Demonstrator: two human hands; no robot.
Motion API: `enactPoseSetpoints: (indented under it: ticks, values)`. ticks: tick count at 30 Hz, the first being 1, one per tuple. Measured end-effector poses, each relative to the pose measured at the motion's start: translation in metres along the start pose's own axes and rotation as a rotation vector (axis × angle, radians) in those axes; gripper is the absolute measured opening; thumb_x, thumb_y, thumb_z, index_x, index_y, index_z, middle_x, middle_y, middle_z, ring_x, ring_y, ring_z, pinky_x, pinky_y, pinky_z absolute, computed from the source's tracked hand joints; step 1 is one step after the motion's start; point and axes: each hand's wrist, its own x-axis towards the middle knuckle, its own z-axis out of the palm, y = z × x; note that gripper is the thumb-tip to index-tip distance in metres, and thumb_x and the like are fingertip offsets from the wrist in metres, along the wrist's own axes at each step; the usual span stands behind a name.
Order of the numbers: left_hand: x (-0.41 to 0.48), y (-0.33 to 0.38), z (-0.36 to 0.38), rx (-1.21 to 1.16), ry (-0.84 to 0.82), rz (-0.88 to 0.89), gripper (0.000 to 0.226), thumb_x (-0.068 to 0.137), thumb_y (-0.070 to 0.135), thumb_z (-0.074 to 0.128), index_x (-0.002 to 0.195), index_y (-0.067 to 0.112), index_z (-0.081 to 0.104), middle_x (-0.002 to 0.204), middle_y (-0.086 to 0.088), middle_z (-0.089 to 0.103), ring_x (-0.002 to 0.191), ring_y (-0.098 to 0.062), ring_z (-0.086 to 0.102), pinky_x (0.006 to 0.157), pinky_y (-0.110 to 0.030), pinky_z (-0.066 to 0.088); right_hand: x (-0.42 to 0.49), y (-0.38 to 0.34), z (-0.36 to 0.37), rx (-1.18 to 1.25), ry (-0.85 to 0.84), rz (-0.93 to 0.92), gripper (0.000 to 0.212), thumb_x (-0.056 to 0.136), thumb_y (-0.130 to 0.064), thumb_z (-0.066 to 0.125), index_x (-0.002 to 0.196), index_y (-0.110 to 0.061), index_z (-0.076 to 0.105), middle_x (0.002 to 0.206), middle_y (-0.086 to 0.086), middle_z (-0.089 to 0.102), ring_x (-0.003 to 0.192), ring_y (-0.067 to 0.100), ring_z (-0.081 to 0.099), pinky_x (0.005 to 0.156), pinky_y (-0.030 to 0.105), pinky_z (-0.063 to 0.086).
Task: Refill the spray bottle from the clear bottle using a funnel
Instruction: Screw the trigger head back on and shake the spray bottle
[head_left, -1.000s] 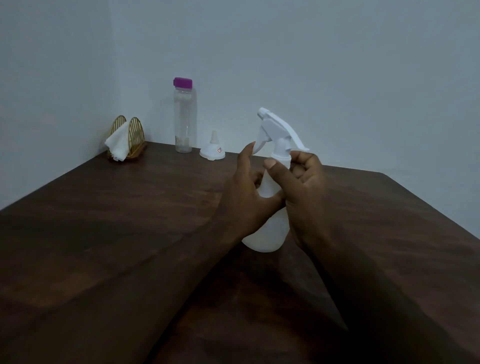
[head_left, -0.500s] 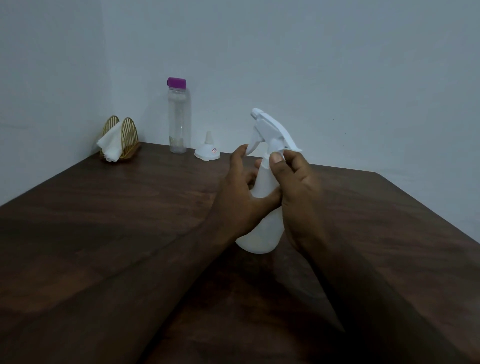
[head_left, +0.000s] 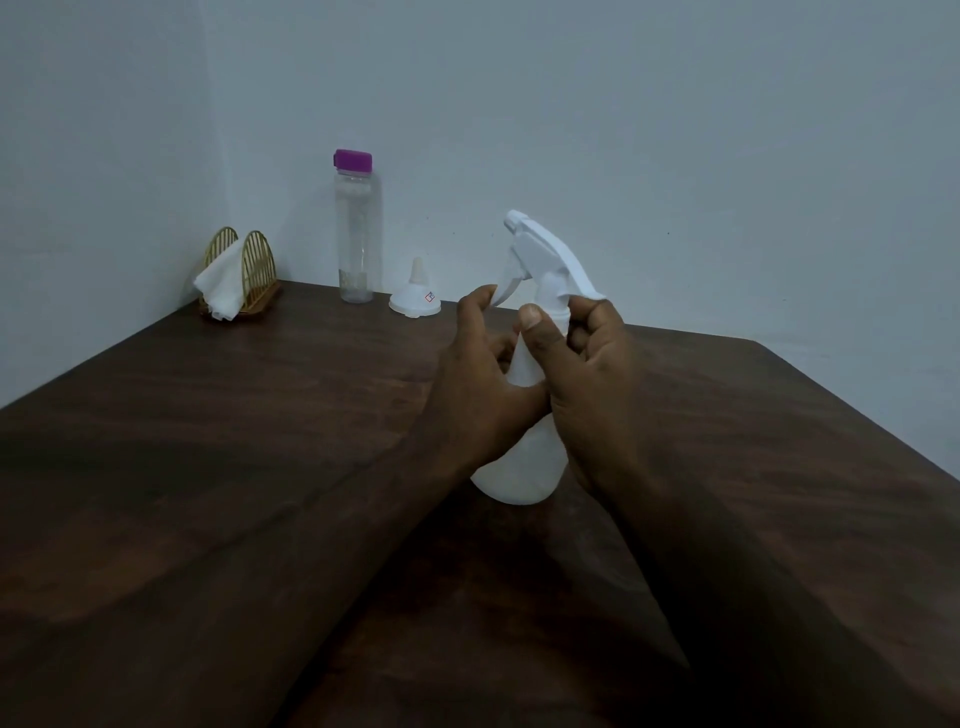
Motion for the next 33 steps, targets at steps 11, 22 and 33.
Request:
enactPoseSetpoints:
  ticks: [11,22,33]
  values:
    - [0.000,-0.001,-0.001,-0.038,-0.011,-0.005,0.098,0.068,0.038,0.080,0.144,0.014,0.022,0.087,0.007,0.074,0.081,-0.004,0.071,0.075,-0.035,0.060,0.007,-0.002,-0.010,0.021,-0.105,0.045,0.021,0.090,-0.030,0.063,0.103,-0.014,0.065,0.091,0.011,0.073,0.085,0.028,0.072,0.080,0.047,0.058]
    - [0.000,0.001,-0.002,-0.016,-0.037,-0.016,0.096,0.068,0.037,0.078,0.143,0.015,0.021,0.087,0.005,0.074,0.080,-0.003,0.071,0.075,-0.035,0.059,0.002,-0.002,-0.008,0.012,-0.098,0.028,0.012,0.095,-0.025,0.061,0.106,-0.021,0.061,0.097,0.005,0.073,0.089,0.020,0.072,0.080,0.038,0.057]
    - [-0.001,0.006,-0.002,0.101,0.039,-0.030,0.083,0.077,0.029,0.077,0.141,0.016,0.026,0.070,0.015,0.063,0.075,0.001,0.066,0.068,-0.026,0.056,-0.001,0.001,0.004,-0.055,-0.008,0.011,0.020,0.092,-0.033,0.056,0.102,-0.018,0.064,0.089,0.009,0.072,0.084,0.024,0.071,0.078,0.045,0.059]
